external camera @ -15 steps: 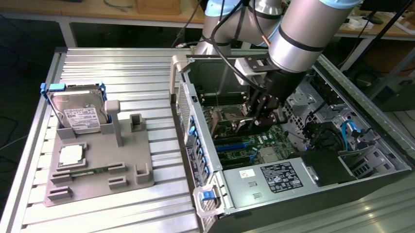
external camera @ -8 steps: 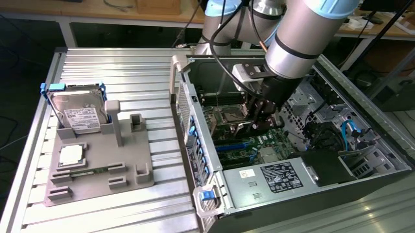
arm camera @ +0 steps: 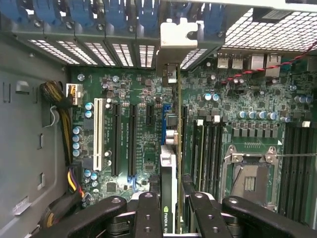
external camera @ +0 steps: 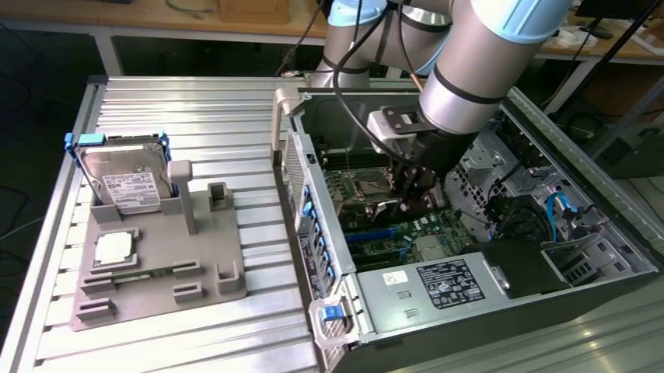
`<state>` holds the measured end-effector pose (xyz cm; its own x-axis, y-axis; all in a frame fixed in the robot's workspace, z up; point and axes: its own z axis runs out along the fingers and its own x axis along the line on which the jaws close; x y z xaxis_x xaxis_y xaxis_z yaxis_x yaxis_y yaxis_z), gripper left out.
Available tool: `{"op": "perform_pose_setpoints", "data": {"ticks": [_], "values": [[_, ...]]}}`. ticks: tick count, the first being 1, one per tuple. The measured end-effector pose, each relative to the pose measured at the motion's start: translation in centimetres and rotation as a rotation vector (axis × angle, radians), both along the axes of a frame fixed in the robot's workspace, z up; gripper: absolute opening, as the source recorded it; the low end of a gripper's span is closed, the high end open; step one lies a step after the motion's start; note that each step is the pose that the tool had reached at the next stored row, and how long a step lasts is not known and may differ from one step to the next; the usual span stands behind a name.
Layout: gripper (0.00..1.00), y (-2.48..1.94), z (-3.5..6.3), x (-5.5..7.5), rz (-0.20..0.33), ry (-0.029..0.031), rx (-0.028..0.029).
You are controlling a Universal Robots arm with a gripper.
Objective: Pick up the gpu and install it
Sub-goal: 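Insert the gpu into the slot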
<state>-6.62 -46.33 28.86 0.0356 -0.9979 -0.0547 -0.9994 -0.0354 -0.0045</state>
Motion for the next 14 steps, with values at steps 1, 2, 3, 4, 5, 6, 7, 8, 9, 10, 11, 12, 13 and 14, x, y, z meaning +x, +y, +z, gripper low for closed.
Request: {"op": "perform_pose_setpoints", "data": {"ticks": [1, 2, 3, 4, 5, 6, 7, 8, 9, 10, 11, 12, 13, 14], "values": [[0.27, 0.0, -0.14, 0.0, 0.0, 0.0, 0.0001], [0.27, 0.0, -0.32, -0.03, 0.0, 0.0, 0.0007], [0.27, 0.0, -0.42, -0.04, 0.0, 0.0, 0.0024], [0.27, 0.0, -0.54, -0.11, 0.0, 0.0002, 0.0069], [0.27, 0.0, -0.59, -0.17, 0.0, 0.0001, 0.0109], [0.27, 0.0, -0.62, -0.19, 0.0, 0.0001, 0.0138], [0.27, 0.0, -0.62, -0.19, 0.0, 0.0, 0.0138], [0.27, 0.0, -0.62, -0.2, 0.0, 0.0, 0.0139], [0.27, 0.0, -0.62, -0.2, 0.0, 0.0, 0.0139], [0.27, 0.0, -0.62, -0.2, 0.0, 0.0001, 0.0139], [0.27, -0.01, -0.62, -0.2, 0.0, 0.0, 0.014], [0.27, -0.06, -0.62, -0.2, 0.0, 0.0, 0.0142], [0.27, -0.15, -0.62, -0.2, 0.0, 0.0, 0.0146], [0.27, -0.29, -0.62, -0.2, 0.0, 0.0, 0.0149]]}}
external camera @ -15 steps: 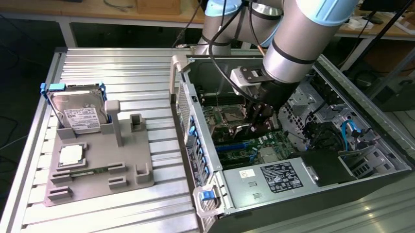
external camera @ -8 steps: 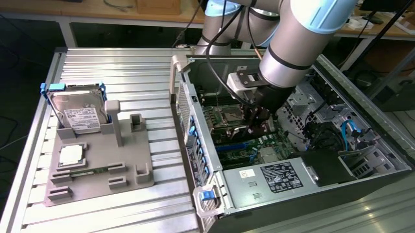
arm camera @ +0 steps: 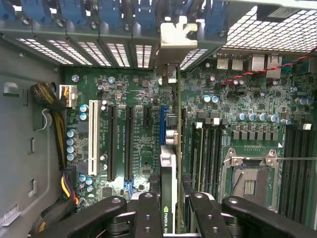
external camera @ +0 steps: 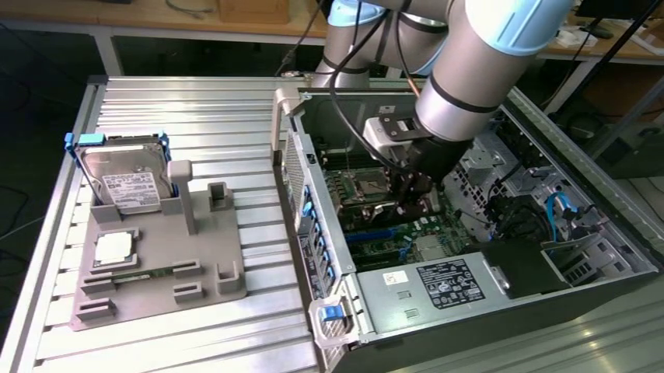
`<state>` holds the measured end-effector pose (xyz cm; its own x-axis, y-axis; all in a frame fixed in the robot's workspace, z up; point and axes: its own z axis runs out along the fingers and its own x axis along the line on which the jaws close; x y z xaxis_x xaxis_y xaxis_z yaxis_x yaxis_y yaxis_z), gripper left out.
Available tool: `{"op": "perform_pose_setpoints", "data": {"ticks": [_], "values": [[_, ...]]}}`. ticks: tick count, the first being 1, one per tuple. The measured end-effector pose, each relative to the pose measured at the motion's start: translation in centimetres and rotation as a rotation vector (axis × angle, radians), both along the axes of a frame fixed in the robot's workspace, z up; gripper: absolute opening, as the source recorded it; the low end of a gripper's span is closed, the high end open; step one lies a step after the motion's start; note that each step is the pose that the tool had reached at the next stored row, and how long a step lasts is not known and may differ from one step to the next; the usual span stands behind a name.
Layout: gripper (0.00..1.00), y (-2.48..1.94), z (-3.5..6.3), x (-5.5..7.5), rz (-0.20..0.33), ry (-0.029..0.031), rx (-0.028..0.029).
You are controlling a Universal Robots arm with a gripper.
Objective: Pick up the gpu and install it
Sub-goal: 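Insert the gpu into the slot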
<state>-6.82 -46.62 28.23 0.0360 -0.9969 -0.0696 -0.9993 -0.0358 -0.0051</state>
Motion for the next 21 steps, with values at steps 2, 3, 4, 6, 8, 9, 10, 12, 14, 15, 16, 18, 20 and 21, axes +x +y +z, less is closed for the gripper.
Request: {"op": "perform_pose_setpoints", "data": {"ticks": [2, 3, 4, 6, 8, 9, 10, 12, 14, 15, 16, 18, 20, 21], "values": [[0.27, -0.09, -0.01, -0.01, 0.0, 0.0, 0.0002], [0.27, -0.1, -0.02, -0.03, 0.0, 0.0, 0.0], [0.27, -0.1, -0.05, -0.12, 0.0, 0.0, 0.0001], [0.27, -0.1, -0.11, -0.32, 0.0, 0.0, 0.0001], [0.27, -0.1, -0.18, -0.52, 0.0, -0.0001, 0.0001], [0.27, -0.1, -0.19, -0.58, 0.0, -0.0001, 0.0], [0.27, -0.1, -0.19, -0.6, 0.0, 0.0, -0.0001], [0.27, -0.09, -0.23, -0.61, 0.0, -0.0001, -0.0021], [0.27, -0.1, -0.29, -0.64, 0.0, -0.0001, -0.015], [0.27, -0.1, -0.33, -0.64, 0.0, -0.0002, -0.02], [0.27, -0.1, -0.32, -0.64, 0.0, -0.0001, -0.0205], [0.27, -0.1, -0.31, -0.65, 0.0, -0.0001, -0.0209], [0.27, -0.1, -0.31, -0.65, 0.0, 0.0, -0.0211], [0.27, -0.1, -0.31, -0.65, 0.0, 0.0, -0.0211]]}}
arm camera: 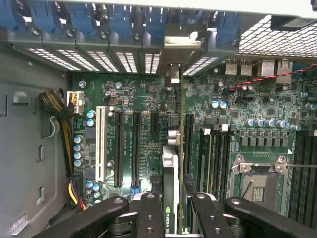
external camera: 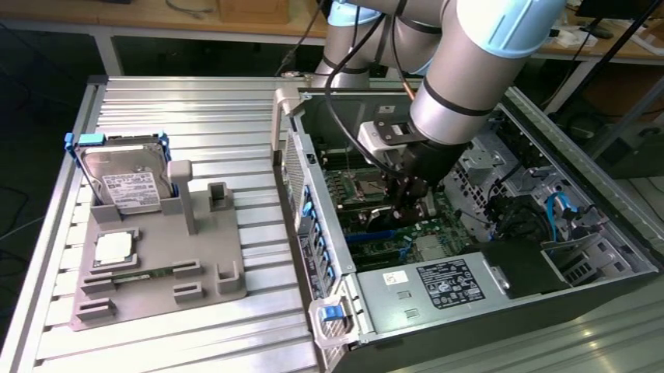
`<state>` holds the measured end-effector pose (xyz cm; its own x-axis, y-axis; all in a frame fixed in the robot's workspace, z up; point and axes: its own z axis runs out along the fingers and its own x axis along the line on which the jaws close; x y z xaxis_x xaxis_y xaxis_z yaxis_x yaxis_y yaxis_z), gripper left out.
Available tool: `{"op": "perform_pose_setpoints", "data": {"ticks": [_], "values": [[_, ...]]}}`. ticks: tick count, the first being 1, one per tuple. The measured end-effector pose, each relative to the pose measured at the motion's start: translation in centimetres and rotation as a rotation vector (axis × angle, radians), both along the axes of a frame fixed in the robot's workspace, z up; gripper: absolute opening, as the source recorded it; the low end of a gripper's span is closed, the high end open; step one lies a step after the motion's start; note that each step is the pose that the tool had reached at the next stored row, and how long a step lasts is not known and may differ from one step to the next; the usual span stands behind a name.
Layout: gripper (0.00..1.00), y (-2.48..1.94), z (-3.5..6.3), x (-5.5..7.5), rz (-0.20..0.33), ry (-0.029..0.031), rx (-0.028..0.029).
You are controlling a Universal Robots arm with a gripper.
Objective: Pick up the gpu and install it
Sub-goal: 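Insert the gpu into the slot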
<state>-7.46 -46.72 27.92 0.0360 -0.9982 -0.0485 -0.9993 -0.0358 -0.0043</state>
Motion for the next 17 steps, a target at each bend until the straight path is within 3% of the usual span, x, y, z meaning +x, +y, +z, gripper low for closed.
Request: {"op": "perform_pose_setpoints", "data": {"ticks": [17], "values": [[0.27, 0.01, -0.17, -0.11, 0.0, 0.0003, -0.0051]]}}
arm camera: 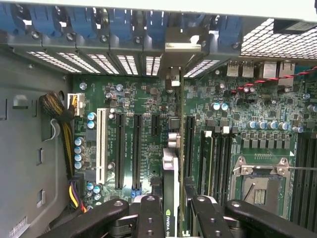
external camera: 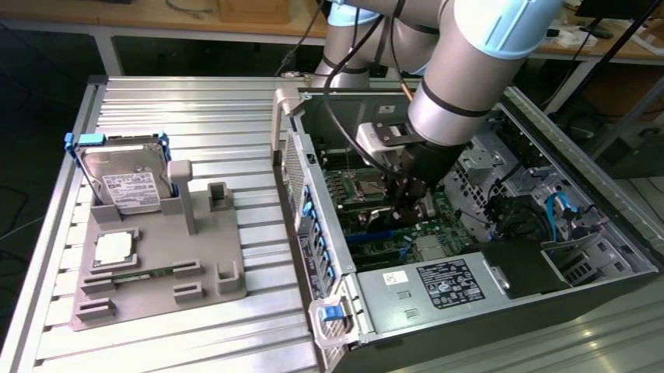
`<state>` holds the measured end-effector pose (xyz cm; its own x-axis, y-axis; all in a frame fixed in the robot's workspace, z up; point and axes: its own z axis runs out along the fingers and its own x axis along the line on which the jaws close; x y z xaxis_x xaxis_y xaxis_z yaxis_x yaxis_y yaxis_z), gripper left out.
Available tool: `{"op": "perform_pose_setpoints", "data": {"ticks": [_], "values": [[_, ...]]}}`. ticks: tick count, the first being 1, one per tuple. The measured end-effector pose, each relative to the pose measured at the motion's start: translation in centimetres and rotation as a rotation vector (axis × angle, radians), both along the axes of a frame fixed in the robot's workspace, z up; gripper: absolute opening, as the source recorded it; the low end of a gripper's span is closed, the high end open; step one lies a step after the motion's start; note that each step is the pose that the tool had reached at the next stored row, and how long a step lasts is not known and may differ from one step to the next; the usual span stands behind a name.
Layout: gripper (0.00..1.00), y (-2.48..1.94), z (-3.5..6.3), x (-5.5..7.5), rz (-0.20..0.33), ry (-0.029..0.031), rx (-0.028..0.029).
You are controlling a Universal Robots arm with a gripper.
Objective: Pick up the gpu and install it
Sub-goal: 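Insert the gpu into the slot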
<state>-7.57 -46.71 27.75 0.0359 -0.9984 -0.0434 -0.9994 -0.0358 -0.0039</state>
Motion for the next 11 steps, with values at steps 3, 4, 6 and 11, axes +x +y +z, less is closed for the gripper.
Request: {"op": "perform_pose_setpoints", "data": {"ticks": [3, 4, 6, 11], "values": [[0.27, 0.01, 0.0, 0.35, 0.0, 0.0053, -0.0002], [0.27, 0.01, -0.01, 0.49, 0.0, 0.0076, -0.0002], [0.27, 0.01, -0.02, 0.75, 0.0, 0.0115, -0.0001], [0.27, 0.02, -0.1, 0.82, 0.0, 0.0124, -0.0002]]}}
